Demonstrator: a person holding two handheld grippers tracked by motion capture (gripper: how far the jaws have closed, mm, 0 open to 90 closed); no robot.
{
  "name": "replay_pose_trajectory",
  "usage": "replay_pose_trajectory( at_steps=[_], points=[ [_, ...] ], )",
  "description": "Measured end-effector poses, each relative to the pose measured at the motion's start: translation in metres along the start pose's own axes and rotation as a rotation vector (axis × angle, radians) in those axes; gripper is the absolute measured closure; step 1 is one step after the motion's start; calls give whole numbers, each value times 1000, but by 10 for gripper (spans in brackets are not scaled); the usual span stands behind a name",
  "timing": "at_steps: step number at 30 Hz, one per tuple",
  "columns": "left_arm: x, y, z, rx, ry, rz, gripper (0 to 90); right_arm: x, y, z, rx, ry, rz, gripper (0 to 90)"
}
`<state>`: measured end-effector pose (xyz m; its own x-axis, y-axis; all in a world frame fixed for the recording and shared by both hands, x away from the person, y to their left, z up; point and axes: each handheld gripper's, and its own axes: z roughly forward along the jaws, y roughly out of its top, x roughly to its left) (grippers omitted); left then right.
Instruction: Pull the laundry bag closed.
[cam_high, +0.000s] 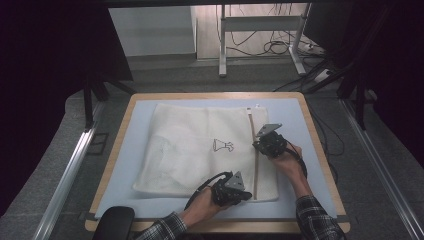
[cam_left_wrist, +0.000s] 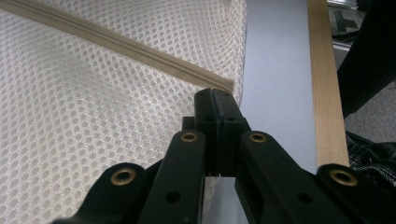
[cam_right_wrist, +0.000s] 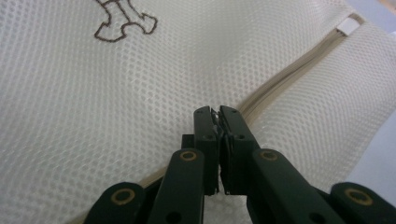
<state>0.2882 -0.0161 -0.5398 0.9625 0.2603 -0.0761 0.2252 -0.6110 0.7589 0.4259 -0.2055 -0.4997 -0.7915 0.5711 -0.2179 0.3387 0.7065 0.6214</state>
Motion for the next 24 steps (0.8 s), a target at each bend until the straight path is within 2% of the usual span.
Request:
replay_pose_trajectory(
  at_steps=[7,8,24],
  points=[
    [0,0,0,0,0,2,900,-3,3,5,13,-2,-6,859],
    [0,0,0,0,0,2,900,-3,3,6,11,-15,-11,859],
    [0,0,0,0,1,4,900,-14,10,15,9,-20,1,860]
  ],
)
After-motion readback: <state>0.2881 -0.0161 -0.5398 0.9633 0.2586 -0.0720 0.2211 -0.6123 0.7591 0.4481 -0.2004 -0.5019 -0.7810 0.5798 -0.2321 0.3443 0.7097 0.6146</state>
